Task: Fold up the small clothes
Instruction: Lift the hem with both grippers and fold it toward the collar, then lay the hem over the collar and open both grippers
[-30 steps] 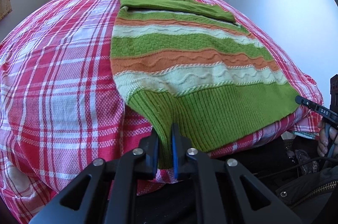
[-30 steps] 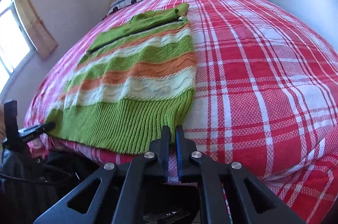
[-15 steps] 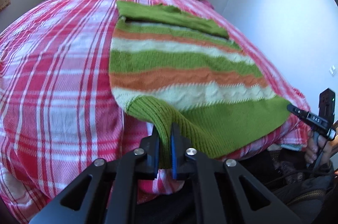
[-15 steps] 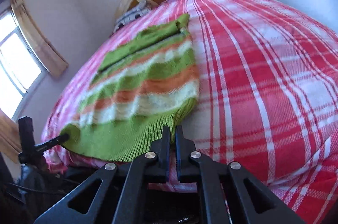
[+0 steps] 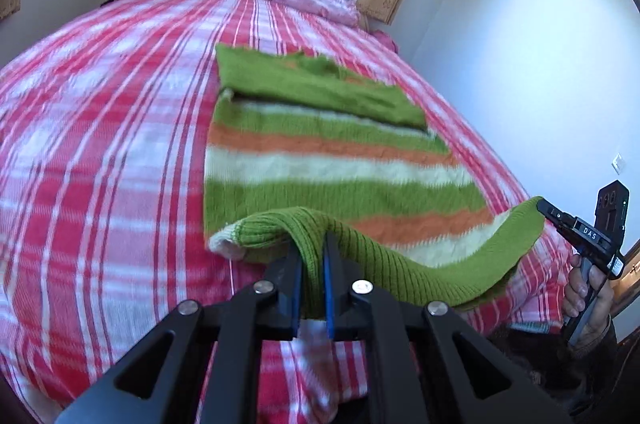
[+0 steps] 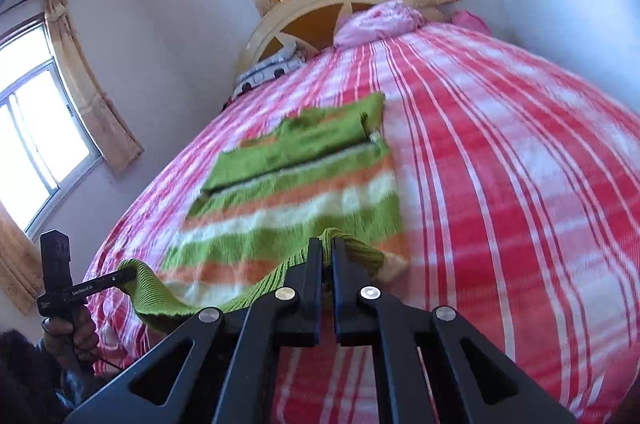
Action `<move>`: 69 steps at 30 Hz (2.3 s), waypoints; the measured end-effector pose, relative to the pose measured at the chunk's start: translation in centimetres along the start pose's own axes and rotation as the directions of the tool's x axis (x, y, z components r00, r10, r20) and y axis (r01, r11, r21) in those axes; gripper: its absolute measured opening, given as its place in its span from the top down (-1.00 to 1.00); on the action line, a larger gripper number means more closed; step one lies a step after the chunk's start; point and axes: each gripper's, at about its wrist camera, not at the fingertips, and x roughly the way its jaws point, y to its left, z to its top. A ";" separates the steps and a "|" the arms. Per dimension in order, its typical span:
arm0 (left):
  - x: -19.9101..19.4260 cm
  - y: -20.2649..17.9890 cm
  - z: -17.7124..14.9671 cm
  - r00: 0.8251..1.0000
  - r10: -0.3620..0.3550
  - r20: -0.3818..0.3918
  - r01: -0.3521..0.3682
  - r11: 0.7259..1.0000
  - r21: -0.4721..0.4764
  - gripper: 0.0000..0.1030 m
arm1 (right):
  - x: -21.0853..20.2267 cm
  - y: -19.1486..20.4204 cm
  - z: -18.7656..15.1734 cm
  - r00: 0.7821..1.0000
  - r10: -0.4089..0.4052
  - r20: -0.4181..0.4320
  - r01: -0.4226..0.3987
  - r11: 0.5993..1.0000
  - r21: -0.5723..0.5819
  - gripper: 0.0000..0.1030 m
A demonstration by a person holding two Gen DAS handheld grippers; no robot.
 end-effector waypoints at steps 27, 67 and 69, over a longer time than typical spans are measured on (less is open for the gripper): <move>5.2 3.6 15.2 0.991 0.006 0.133 0.005 0.997 -0.078 0.82 | 9.4 0.7 15.8 0.992 -0.028 0.126 0.039 0.996 -0.082 0.94; 19.0 8.8 20.0 0.968 0.252 -0.003 -0.250 0.962 -0.107 0.21 | 32.6 -5.0 23.2 0.960 -0.272 -0.070 0.260 0.954 -0.150 -0.57; 18.0 8.2 18.5 0.962 0.272 -0.003 -0.272 0.960 -0.066 0.21 | 30.6 -4.3 21.9 0.968 -0.236 -0.090 0.220 0.963 -0.158 -0.53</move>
